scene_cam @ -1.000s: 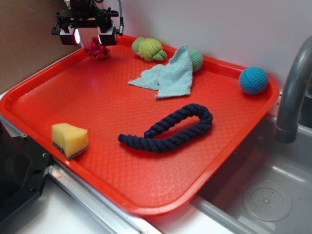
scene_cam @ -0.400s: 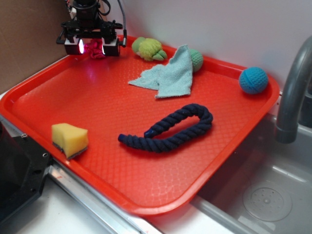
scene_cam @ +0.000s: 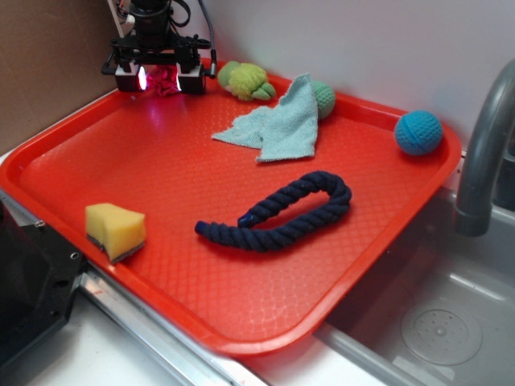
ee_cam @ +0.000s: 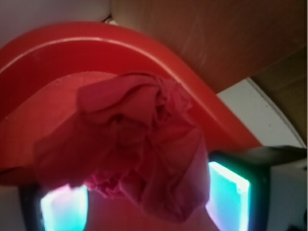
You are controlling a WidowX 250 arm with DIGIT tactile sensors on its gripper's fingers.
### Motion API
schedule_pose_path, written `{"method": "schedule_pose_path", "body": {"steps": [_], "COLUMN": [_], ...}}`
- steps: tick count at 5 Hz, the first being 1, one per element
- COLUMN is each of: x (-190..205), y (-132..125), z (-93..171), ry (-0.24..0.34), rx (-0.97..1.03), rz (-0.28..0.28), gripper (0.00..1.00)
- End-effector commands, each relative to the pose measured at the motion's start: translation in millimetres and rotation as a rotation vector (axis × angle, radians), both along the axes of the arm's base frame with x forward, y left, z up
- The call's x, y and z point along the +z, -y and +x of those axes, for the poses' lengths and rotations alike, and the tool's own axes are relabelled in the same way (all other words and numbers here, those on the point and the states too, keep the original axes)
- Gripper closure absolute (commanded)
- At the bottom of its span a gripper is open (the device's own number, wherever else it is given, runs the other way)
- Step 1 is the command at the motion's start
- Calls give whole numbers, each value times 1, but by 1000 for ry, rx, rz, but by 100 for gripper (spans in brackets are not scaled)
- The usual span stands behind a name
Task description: Grab the red paper.
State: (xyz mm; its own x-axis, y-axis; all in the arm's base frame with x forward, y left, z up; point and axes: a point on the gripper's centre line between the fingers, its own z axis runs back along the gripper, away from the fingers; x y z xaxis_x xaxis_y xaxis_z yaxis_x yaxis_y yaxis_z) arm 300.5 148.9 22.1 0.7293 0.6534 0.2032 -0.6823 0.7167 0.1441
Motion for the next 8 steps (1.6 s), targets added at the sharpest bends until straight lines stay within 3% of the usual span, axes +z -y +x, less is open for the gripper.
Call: {"method": "schedule_pose_path", "body": {"steps": [1, 2, 8], "x": [9, 7, 17], "y": [-2, -2, -2], "z": [7, 6, -6], "ry": [35, 25, 47], "rx": [-7, -1, -5], "rz": [14, 12, 27], "gripper": [36, 100, 100]}}
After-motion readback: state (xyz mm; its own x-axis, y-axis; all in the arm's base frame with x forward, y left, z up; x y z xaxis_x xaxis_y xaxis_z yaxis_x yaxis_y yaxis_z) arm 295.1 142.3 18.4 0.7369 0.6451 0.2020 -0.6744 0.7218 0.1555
